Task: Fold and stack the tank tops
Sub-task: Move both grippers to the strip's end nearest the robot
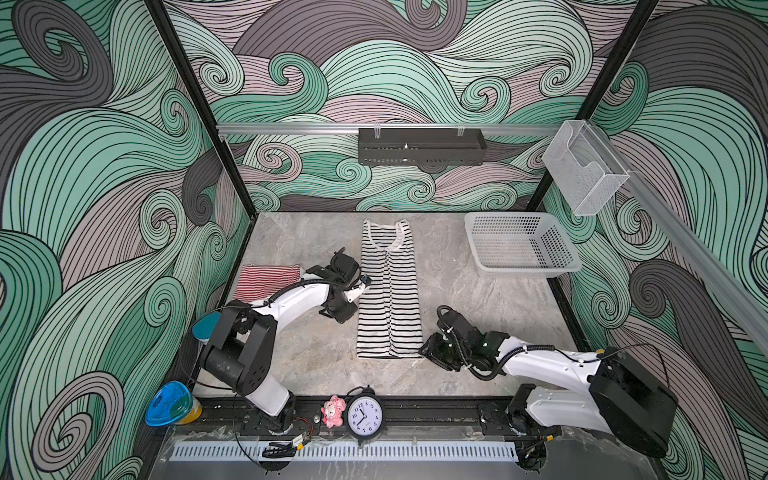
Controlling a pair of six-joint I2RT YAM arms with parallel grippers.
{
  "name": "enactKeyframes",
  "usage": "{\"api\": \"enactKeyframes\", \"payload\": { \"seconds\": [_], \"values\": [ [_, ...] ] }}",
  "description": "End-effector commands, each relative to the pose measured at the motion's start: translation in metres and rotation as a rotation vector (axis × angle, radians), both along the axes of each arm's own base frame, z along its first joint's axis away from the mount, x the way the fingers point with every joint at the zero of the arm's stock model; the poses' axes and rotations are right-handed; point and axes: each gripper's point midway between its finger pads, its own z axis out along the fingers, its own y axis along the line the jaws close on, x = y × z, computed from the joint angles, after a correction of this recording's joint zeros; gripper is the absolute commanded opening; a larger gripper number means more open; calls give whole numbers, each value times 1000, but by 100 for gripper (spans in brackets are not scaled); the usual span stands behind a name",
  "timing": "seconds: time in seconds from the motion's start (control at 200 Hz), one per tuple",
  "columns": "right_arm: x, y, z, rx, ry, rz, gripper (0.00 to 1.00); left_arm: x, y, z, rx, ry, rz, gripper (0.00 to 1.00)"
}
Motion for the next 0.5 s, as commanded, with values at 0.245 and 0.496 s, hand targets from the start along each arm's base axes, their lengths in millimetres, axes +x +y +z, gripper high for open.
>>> {"api": "enactKeyframes", "payload": {
  "seconds": [0.245,0.496],
  "values": [
    [-9,-3,-14,-21,109,-60,36,-24,-16,10,-39,-8,-106,35],
    [-9,2,-16,-16,126,-57,29,-33,-19,19,-43,-8,-135,34]
  ]
}}
